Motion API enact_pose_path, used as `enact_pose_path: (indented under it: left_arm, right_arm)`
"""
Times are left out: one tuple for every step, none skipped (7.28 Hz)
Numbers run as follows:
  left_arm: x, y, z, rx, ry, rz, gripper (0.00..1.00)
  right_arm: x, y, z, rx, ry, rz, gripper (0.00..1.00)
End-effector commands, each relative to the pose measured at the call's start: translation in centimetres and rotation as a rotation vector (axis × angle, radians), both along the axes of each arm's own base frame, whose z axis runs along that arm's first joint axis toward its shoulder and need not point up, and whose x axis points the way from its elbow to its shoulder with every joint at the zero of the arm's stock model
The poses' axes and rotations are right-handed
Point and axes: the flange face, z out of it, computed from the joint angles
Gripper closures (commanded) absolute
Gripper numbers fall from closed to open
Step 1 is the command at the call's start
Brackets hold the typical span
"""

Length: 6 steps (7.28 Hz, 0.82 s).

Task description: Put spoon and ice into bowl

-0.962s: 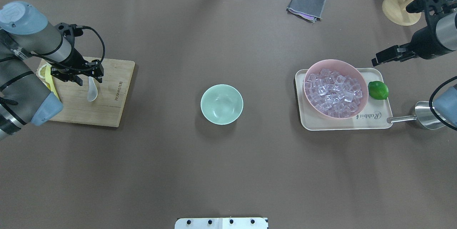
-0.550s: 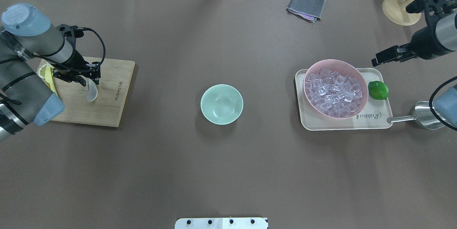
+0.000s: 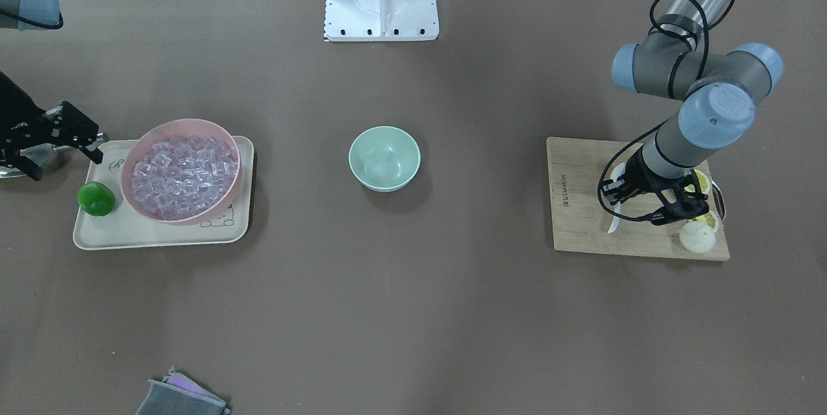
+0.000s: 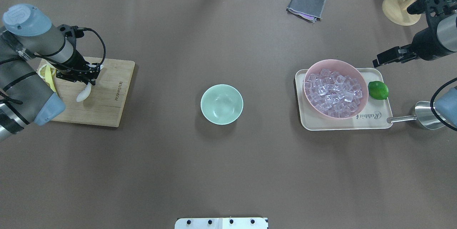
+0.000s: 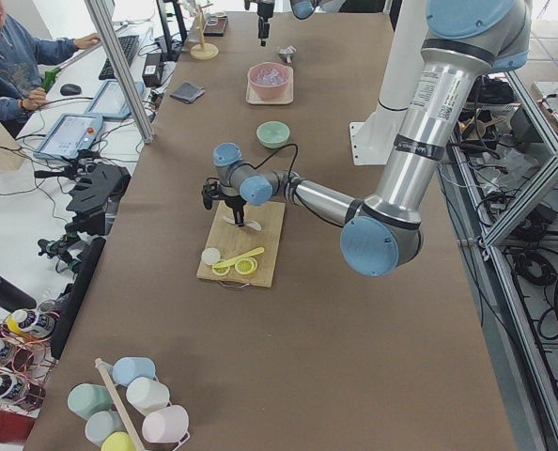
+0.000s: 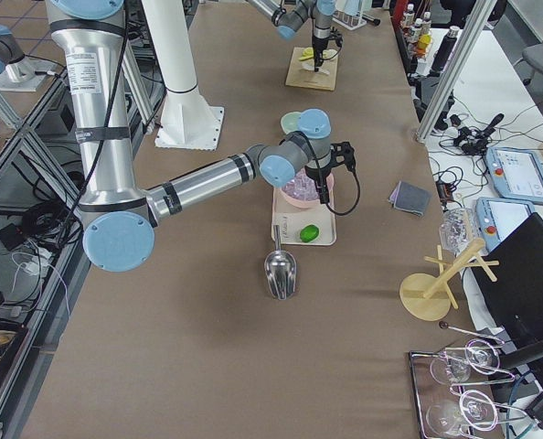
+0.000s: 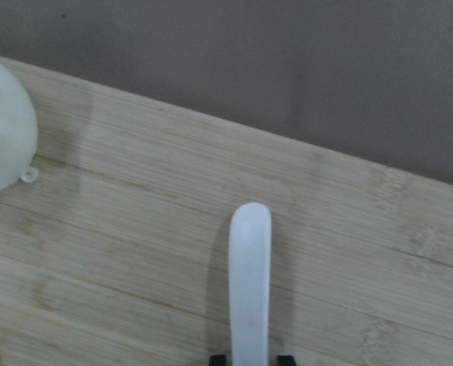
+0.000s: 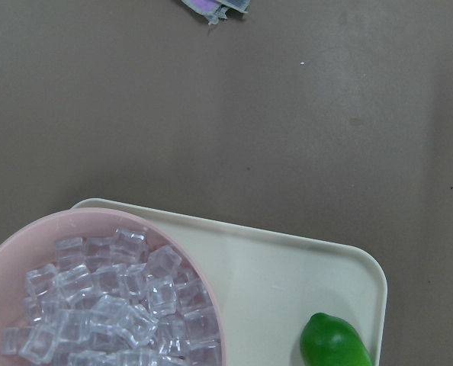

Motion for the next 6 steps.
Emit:
enact_pose_path:
  left_arm:
    - [0.0,0.0,-0.5,0.011,0.004,0.002,1.00]
    - [0.0,0.0,-1.4,0.024,0.014,0.003,1.00]
    - [0.1,-0.3,-5.3,0.065,0.056,0.001,1.00]
    - [-0.2,0.3,-9.4,0.114,0.108,-0.001,1.00]
    - [0.0,0.3,-13.7,0.139,0.151,-0.015,1.00]
    - [1.6,0.3,-18.9,0.072,0.229,-0.042,1.00]
  right_arm:
    - [0.1,0.1,-0.2,0.003,-0.001,0.001,0.00]
    - [0.1,0.1,-0.7,0.008,-0.007,0.004,0.00]
    - [0.0,0.1,-1.7,-0.009,-0.024,0.029,0.00]
    - [-0.5,0.2,-2.2,-0.019,-0.029,0.039,0.00]
    - [-1.4,0.6,-2.6,-0.003,-0.020,0.035,0.00]
    - [-2.0,0.8,-2.7,0.006,-0.012,0.031,0.00]
